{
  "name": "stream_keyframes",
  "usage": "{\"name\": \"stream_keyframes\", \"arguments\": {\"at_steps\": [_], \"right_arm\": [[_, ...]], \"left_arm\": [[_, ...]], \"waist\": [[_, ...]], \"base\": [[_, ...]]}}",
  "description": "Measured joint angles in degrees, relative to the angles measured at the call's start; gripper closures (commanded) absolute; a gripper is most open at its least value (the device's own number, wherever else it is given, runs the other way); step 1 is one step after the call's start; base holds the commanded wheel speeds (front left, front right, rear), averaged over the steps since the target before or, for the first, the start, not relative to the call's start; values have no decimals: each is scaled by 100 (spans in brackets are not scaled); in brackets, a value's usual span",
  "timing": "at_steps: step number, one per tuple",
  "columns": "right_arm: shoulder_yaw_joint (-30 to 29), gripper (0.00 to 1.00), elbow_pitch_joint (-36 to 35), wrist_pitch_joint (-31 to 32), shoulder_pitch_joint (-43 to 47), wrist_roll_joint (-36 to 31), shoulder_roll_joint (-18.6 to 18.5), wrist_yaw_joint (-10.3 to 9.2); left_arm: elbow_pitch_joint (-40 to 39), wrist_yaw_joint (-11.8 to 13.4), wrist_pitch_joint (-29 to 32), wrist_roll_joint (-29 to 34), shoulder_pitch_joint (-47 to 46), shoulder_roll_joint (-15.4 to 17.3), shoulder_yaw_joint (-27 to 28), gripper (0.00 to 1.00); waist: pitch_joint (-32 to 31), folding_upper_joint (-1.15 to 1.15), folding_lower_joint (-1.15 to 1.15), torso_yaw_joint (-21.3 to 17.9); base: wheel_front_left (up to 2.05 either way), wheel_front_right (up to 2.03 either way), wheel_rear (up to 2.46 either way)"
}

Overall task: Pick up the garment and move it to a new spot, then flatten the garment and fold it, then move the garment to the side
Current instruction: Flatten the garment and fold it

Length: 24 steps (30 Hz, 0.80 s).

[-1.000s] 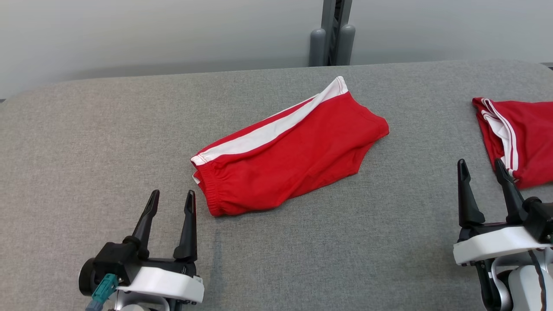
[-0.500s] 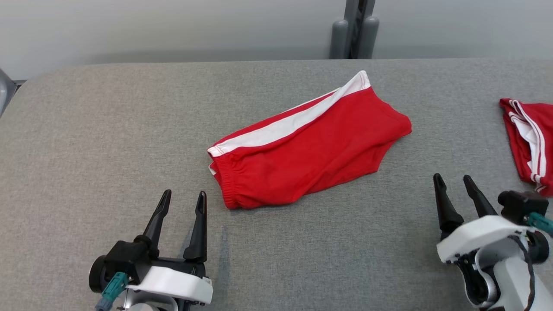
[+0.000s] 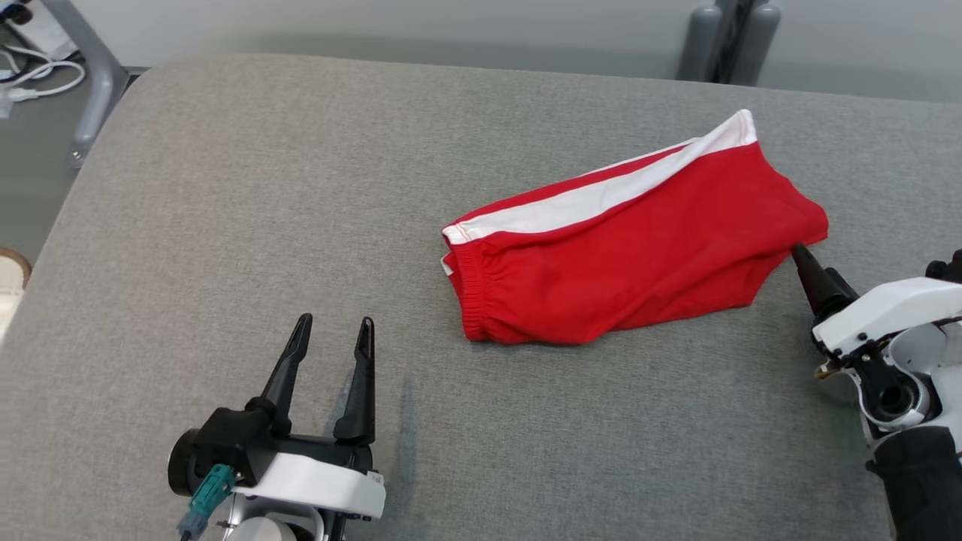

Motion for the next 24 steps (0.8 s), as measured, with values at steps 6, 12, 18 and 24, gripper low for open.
{"name": "stream_keyframes", "arguments": {"at_steps": [6,12,18,24], "right_arm": [[-261,0,592,279,-448,230,-11,0],[-524,0,1207,336,-842,291,-75,0],[-601,0,1525,318,-1160,303,-79,0],[-511,18,1571,259,-1287,322,-76,-1]], "left_arm": [[-125,127,0,0,44,3,-31,0],[-179,136,0,-32,23,-1,-112,0],[-193,159,0,-46,14,1,-149,0],[-192,159,0,-52,8,0,-167,0]], "waist": [[61,0,0,327],[131,0,0,549],[217,0,0,674],[295,0,0,722]], "base": [[0,0,0],[0,0,0],[0,0,0],[0,0,0]]}}
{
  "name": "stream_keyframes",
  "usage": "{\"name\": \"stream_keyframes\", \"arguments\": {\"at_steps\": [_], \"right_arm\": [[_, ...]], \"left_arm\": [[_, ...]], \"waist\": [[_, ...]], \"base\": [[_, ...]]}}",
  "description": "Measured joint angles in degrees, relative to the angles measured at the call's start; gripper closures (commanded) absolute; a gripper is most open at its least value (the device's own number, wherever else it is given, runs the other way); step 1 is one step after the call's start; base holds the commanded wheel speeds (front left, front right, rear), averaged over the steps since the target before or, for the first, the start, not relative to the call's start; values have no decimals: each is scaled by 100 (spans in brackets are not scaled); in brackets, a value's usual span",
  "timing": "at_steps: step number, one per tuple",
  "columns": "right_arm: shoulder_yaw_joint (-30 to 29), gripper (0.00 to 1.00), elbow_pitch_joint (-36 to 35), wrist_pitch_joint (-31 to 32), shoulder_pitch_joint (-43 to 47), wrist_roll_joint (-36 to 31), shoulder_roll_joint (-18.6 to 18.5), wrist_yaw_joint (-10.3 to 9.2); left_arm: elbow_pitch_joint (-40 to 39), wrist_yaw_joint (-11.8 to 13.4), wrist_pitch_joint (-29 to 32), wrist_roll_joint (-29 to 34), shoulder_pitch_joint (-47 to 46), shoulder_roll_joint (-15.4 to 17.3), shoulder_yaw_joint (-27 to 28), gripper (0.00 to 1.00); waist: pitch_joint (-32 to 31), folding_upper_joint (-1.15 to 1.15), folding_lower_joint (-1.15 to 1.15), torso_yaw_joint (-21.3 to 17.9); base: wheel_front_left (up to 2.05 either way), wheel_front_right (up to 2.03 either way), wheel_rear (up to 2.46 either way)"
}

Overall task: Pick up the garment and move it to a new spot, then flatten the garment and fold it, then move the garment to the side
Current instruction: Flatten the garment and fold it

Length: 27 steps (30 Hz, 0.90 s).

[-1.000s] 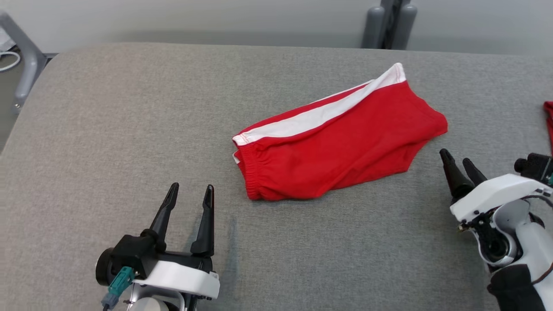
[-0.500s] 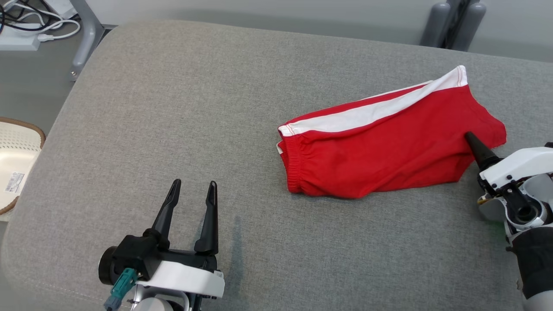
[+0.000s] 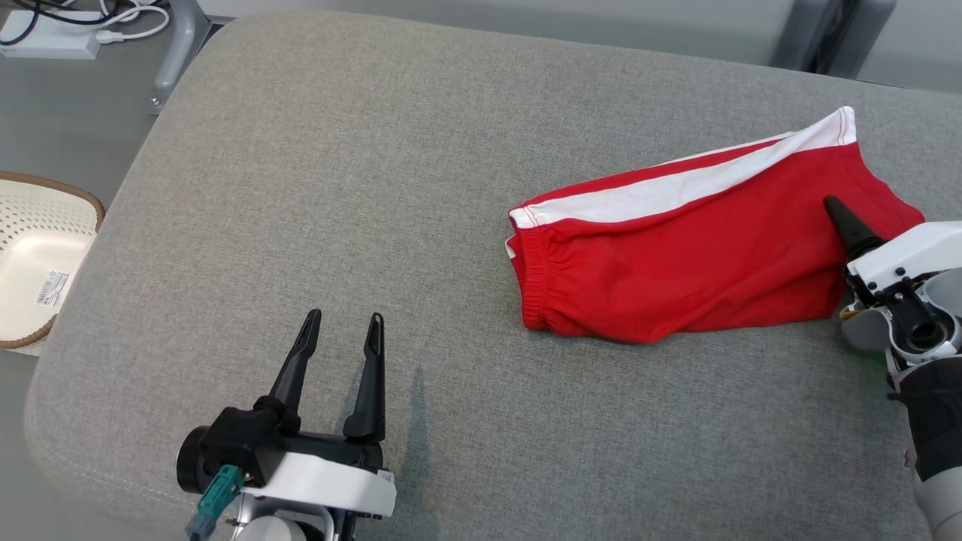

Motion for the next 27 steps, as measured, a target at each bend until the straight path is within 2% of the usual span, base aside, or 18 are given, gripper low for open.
{"name": "stream_keyframes", "arguments": {"at_steps": [1,3,15,27], "right_arm": [[0,55,0,0,0,0,0,0],[52,100,-13,-62,-17,20,-4,0],[391,100,-488,-648,318,358,75,2],[366,100,-767,-1380,1016,721,-136,1]], "left_arm": [[0,0,0,0,0,0,0,0],[3,0,0,-1,-22,0,-4,0],[79,-7,0,-2,-68,0,29,0],[144,-34,0,-1,60,-1,122,0]], "waist": [[0,0,0,0],[10,0,0,1],[-130,0,0,-193],[-525,0,0,-467]], "base": [[0,0,0],[0,0,0],[0,0,0],[0,0,0]]}}
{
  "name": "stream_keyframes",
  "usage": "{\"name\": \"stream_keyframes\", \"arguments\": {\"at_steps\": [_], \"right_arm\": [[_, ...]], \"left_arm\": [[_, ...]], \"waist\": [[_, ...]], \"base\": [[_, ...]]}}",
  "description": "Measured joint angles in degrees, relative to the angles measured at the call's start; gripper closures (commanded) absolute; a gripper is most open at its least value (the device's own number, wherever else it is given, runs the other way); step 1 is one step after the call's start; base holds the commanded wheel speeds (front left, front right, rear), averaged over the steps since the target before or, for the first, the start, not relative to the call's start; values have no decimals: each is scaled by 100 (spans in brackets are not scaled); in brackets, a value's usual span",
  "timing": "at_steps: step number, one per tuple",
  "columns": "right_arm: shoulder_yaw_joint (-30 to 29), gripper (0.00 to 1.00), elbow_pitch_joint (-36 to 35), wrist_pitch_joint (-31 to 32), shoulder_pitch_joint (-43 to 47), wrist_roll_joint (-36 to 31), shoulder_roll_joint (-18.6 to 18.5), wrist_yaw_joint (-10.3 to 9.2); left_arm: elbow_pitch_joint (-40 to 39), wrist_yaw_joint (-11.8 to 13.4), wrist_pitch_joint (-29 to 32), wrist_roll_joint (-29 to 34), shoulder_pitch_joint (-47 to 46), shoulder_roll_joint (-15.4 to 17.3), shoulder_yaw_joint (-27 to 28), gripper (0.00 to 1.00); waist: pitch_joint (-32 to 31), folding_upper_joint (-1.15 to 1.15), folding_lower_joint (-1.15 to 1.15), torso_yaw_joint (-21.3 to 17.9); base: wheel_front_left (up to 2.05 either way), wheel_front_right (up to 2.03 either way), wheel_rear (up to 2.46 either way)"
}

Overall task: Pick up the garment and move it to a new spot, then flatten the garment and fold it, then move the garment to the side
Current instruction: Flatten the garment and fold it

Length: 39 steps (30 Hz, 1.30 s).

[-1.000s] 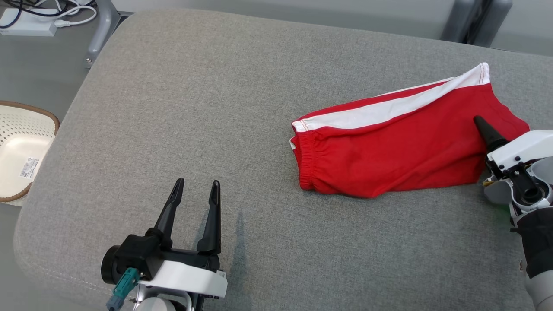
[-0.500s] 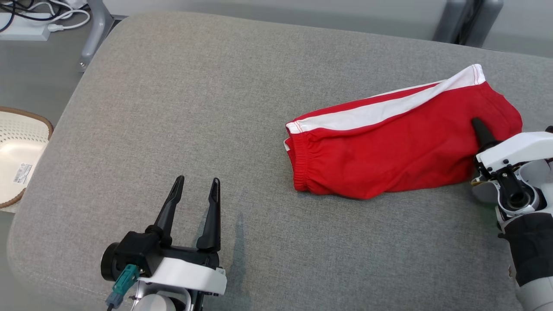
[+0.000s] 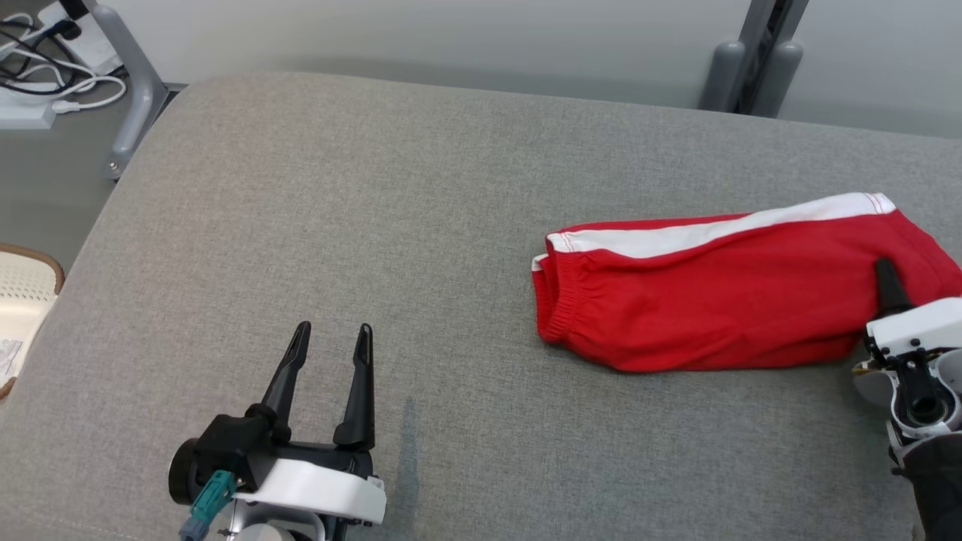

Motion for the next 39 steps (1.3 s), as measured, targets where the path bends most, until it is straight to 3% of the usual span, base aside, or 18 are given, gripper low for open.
{"name": "stream_keyframes", "arguments": {"at_steps": [11,23,33,39], "right_arm": [[443,100,-42,-687,341,-698,-222,0],[1897,100,-859,-1176,253,-1863,-170,0],[3407,100,-1046,-914,207,-2509,-122,1],[3691,100,-653,-687,208,-2639,-116,1]], "left_arm": [[29,-33,0,8,228,-1,91,0],[57,-82,0,35,351,0,65,0],[63,-76,0,2,352,-1,42,0],[65,-64,0,-48,354,0,14,0]], "waist": [[-406,0,0,-196],[-567,0,0,4],[-564,0,0,325],[-523,0,0,476]], "base": [[0,0,0],[0,0,0],[0,0,0],[0,0,0]]}}
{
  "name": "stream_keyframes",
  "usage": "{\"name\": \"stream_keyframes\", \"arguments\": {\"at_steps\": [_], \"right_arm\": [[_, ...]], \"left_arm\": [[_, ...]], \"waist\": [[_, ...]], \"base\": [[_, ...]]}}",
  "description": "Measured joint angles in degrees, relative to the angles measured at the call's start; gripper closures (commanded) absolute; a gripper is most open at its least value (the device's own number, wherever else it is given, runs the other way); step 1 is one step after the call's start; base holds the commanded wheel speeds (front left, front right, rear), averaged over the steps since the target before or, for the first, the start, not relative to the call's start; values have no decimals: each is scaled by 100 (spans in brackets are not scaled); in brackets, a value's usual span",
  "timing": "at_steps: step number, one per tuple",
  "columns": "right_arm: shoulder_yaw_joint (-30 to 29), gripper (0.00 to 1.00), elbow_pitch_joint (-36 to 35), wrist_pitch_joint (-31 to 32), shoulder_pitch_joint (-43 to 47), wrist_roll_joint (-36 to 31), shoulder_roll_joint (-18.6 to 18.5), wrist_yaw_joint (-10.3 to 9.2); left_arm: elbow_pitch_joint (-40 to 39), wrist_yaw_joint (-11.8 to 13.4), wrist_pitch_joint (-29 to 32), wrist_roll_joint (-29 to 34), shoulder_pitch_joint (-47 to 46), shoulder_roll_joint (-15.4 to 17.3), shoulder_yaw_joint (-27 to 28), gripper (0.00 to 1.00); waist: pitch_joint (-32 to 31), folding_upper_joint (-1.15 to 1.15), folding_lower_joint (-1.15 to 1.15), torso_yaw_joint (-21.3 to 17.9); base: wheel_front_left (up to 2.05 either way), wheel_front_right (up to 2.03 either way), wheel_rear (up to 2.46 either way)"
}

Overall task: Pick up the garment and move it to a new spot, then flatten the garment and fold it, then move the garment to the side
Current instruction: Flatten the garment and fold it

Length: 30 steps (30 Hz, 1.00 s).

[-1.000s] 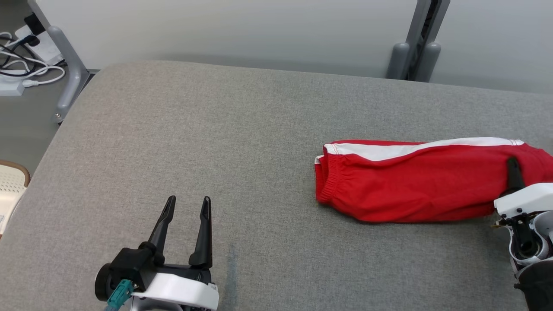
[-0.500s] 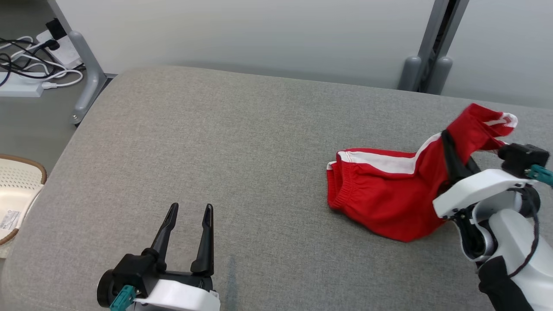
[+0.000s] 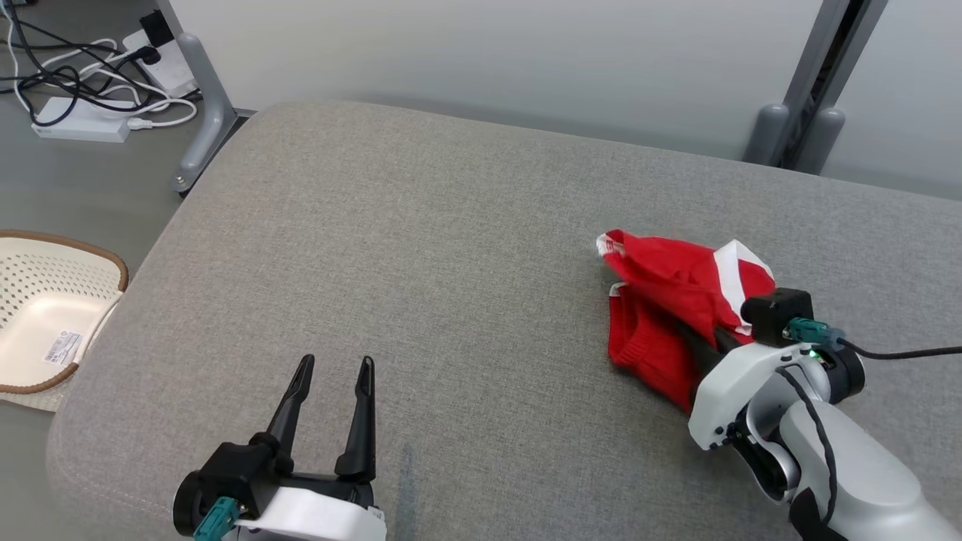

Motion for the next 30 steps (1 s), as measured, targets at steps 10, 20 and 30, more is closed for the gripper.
{"name": "stream_keyframes", "arguments": {"at_steps": [10,20,30], "right_arm": [[231,100,444,83,-129,-10,56,0],[535,0,686,129,-185,157,165,0],[753,0,722,78,-240,342,274,0]], "left_arm": [[-23,66,0,-103,-24,0,-93,0],[-24,99,0,-146,-52,0,-135,0],[24,92,0,-152,-54,-1,-134,0]], "waist": [[196,0,0,158],[282,0,0,195],[215,0,0,93]], "base": [[0,0,0],[0,0,0],[0,0,0]]}}
